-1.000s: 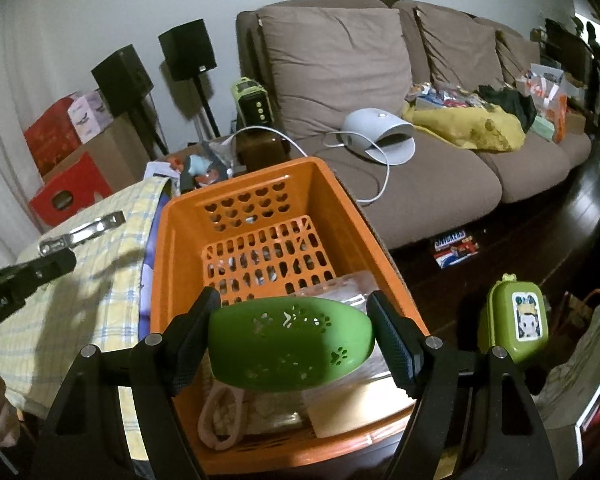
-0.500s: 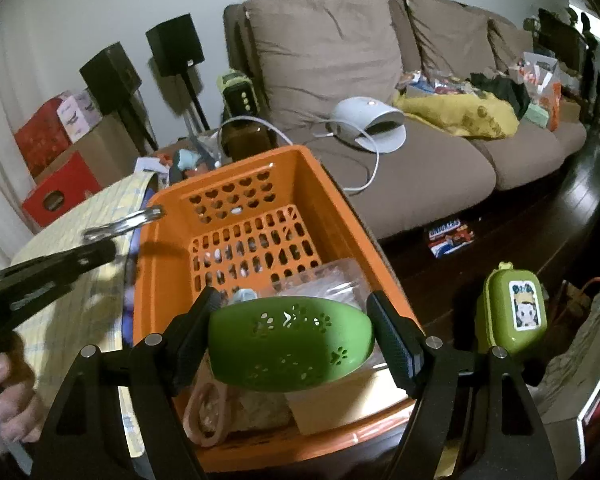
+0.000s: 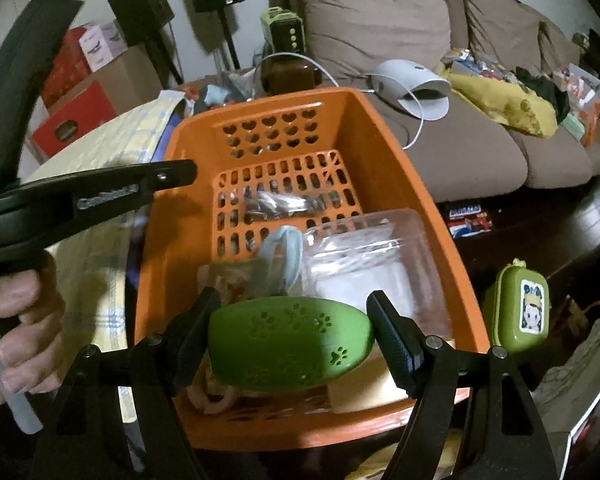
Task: Organize objects
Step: 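Lower the silver clip into the basket and open the left gripper, then lower the green egg into the basket and open the right gripper, then move the left gripper over the light-green clothespin clip on the tablecloth, then grasp the light-green clothespin clip with the left gripper, then grasp the green clip with the right gripper while the left gripper opens to release it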
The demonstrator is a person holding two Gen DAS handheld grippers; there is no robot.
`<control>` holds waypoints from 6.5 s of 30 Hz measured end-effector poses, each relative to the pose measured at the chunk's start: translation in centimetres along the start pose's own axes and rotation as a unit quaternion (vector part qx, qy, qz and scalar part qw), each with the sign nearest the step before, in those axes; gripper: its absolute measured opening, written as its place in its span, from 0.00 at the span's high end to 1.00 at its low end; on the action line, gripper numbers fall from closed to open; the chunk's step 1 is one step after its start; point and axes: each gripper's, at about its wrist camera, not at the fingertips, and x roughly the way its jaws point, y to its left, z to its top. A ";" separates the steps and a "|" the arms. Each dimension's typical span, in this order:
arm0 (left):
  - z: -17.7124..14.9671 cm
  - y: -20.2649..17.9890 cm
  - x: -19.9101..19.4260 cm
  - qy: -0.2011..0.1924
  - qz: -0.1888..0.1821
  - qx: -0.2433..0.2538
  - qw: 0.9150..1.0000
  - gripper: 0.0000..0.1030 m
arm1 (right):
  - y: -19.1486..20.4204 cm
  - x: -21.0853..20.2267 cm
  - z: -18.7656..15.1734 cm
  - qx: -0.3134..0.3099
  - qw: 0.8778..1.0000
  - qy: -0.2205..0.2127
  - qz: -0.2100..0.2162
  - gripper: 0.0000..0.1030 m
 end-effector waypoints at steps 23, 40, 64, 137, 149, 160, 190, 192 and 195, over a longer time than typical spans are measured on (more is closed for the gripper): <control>-0.2 2.0 -2.4 -0.005 -0.004 -0.012 1.000 0.92 | -0.3 0.9 -0.1 0.011 1.000 0.022 -0.005 0.26; 1.0 7.2 -8.1 -0.058 0.046 -0.013 0.997 0.81 | -1.4 -1.5 0.6 0.028 0.998 -0.042 -0.031 0.22; -6.8 23.1 -18.5 -0.149 0.177 -0.103 0.967 0.80 | 0.6 3.1 -1.7 -0.014 0.997 0.069 -0.019 0.85; -10.0 31.4 -13.0 -0.055 -0.034 -0.123 0.990 0.97 | 33.8 6.7 9.7 -0.237 0.946 0.021 0.219 0.83; -10.5 31.0 -14.0 -0.056 -0.029 -0.121 0.991 0.97 | 34.4 5.8 8.0 -0.240 0.943 0.027 0.228 0.87; -11.7 33.3 -13.7 -0.039 -0.035 -0.148 0.988 0.97 | 32.4 6.8 8.6 -0.194 0.955 0.046 0.222 0.84; -14.0 34.3 -15.0 -0.043 -0.074 -0.139 0.987 0.94 | 32.4 7.0 7.4 -0.222 0.942 0.060 0.246 0.73; -14.0 34.2 -14.8 -0.039 -0.087 -0.139 0.986 0.94 | 32.7 6.9 7.1 -0.246 0.935 0.062 0.249 0.68; -13.9 33.8 -14.6 -0.035 -0.091 -0.133 0.986 0.89 | 33.6 6.9 6.7 -0.271 0.928 0.064 0.247 0.65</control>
